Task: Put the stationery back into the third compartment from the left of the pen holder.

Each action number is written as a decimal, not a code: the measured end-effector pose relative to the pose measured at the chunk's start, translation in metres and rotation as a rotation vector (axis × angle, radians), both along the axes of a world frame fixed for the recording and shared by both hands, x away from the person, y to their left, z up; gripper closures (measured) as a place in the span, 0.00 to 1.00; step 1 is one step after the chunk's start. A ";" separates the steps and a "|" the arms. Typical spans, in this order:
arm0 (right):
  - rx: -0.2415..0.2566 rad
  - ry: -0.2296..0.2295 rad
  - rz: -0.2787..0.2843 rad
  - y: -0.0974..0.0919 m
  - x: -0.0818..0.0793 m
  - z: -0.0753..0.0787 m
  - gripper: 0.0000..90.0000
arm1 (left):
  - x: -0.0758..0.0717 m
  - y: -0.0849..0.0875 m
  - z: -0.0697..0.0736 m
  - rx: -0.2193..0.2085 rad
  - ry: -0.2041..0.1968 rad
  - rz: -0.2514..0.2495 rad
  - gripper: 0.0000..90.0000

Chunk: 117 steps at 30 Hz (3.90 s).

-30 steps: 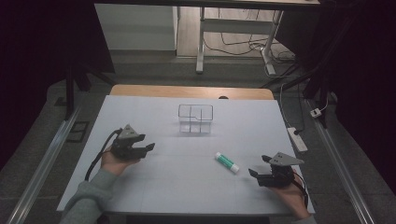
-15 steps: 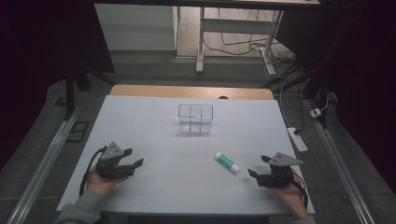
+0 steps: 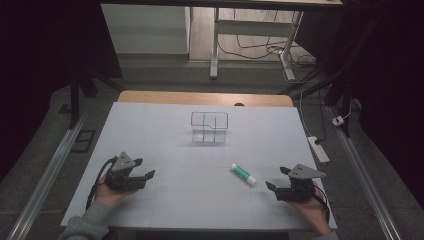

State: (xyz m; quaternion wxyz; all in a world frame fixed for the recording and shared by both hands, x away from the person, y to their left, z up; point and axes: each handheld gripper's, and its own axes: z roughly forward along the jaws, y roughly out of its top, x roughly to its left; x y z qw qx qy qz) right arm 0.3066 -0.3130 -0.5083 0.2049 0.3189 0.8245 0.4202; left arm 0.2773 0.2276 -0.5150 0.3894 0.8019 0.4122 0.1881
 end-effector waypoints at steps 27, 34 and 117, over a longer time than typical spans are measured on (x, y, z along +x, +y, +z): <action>-0.128 0.100 0.077 0.050 0.006 0.043 0.25 | 0.003 -0.005 -0.001 0.037 0.002 -0.010 0.36; -0.198 0.180 0.105 0.070 0.016 0.042 0.25 | 0.003 -0.007 -0.002 0.056 0.005 -0.015 0.35; -0.232 0.391 0.310 0.155 0.044 0.035 0.71 | 0.001 -0.087 0.009 0.259 -0.160 -0.342 0.35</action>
